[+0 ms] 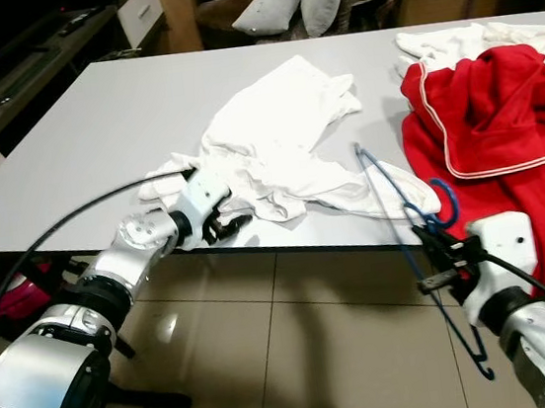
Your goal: Hang hanger
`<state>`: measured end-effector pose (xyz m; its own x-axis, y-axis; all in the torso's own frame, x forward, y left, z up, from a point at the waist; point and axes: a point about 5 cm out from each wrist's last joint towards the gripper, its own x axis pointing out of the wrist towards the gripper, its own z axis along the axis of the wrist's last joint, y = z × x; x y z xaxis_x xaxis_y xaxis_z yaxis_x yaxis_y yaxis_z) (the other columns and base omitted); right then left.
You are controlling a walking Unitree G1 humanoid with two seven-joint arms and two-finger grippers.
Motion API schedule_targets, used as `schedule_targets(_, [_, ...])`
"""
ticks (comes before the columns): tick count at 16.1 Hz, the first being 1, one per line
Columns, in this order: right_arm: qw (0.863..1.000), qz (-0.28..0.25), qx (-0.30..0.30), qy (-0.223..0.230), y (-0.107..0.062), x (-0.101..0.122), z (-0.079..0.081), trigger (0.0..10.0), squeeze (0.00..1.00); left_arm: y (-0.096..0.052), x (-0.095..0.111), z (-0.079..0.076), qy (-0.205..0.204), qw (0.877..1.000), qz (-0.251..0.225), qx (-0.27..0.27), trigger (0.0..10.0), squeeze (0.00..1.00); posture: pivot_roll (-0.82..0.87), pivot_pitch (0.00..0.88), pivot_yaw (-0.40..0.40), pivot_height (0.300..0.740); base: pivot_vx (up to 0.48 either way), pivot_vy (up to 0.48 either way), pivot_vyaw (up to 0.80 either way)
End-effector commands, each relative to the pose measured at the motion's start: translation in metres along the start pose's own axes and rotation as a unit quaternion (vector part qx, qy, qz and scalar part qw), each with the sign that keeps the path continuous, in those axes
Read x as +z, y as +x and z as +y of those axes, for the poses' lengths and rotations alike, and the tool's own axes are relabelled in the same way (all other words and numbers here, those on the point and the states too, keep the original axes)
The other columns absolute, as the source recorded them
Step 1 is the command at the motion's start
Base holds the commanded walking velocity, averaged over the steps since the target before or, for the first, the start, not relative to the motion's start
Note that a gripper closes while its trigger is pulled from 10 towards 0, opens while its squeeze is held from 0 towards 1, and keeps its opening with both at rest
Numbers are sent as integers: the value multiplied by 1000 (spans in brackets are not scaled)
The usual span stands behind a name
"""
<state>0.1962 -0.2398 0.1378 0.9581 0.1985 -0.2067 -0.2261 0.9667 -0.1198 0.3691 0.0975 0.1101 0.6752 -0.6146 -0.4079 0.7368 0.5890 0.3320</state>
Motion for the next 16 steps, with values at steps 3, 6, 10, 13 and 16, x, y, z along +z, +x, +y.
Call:
schedule_targets(3, [999,-23,32,14,1,5,19,10000,0,0,-7,4,32,997,20,64,10000,0,-22,0,132,740,0,0,0])
schedule_targets(6, [999,-22,35,20,-1,3,24,10000,0,0,0,11,24,993,6,113,10000,0,-27,0,149,740,0,0,0])
schedule_targets(10, [999,-22,33,28,-2,2,30,10000,0,2,-20,-2,24,995,61,79,10000,0,-30,0,162,740,0,0,0])
schedule_targets(13, [999,-24,34,30,-2,3,32,10000,0,2,-21,0,27,992,73,100,1529,0,-41,0,170,740,0,0,0])
schedule_targets(16, [998,-25,36,33,-3,4,37,10000,0,1,-22,3,31,990,84,110,0,0,-52,0,186,740,0,0,0])
